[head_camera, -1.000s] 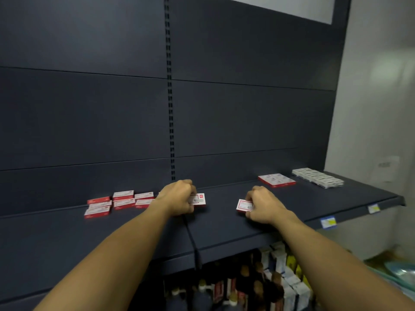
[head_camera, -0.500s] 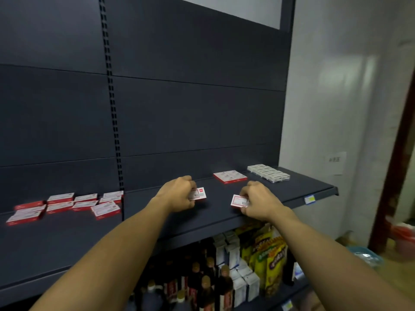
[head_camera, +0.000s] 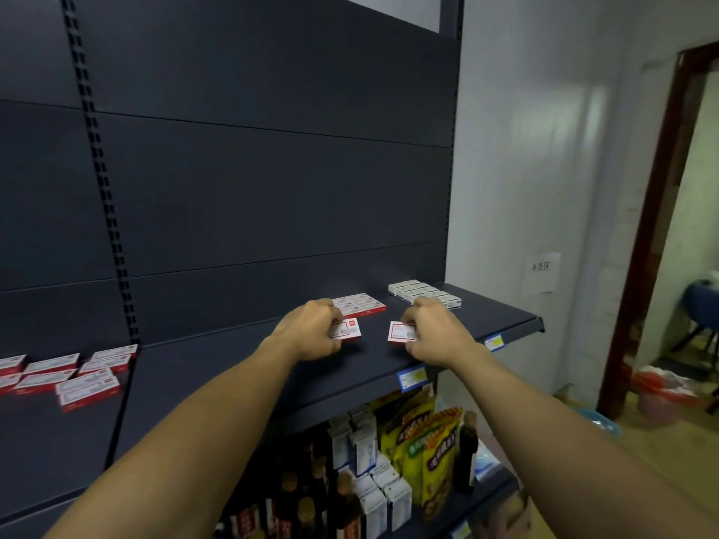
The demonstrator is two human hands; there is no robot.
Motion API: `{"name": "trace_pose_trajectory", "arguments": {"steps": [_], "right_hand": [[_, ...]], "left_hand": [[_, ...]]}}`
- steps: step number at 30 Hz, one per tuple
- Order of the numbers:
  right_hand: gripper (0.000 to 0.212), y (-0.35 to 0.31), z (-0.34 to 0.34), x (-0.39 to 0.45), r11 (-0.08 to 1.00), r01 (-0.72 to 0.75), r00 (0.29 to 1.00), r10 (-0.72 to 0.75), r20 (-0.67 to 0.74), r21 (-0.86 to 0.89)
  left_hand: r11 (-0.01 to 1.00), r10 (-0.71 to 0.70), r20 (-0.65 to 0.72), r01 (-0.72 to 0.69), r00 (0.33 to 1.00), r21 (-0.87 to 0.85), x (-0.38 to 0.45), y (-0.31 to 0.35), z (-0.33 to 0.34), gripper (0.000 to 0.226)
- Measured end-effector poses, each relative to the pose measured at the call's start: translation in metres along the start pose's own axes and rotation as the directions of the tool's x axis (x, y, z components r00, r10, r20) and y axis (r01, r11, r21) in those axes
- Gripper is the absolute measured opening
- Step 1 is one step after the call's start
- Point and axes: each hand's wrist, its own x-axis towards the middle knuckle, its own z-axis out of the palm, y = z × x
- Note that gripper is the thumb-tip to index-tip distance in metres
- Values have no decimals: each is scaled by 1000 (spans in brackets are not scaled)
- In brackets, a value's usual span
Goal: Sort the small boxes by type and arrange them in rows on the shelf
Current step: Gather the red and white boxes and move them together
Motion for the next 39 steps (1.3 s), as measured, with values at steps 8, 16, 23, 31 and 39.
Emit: {"name": "trace_pose_trajectory", "arguments": {"steps": [8,16,23,31,39], "right_hand": [[37,58,19,50,1000,9,1000,-9,-13,18],[35,105,54,119,997,46,998,-48,35,56],[39,128,85,164,991,61,997,-67,40,123],[41,140,120,189,962,141,989,-150,21,234],[47,144,149,179,902,274,958,-288,-8,333]], "left_hand": [[996,-58,-51,54,997,-69,72,-10,37,47],[988,-111,-54,105,992,-110,149,-30,69,40],[981,-168,-36,163,985,-103,180,-45,86,36],[966,-257,-106,253,961,-49,175,-47,102,41],[918,-385,-266,398,884,-6,137,-6,137,41]]}}
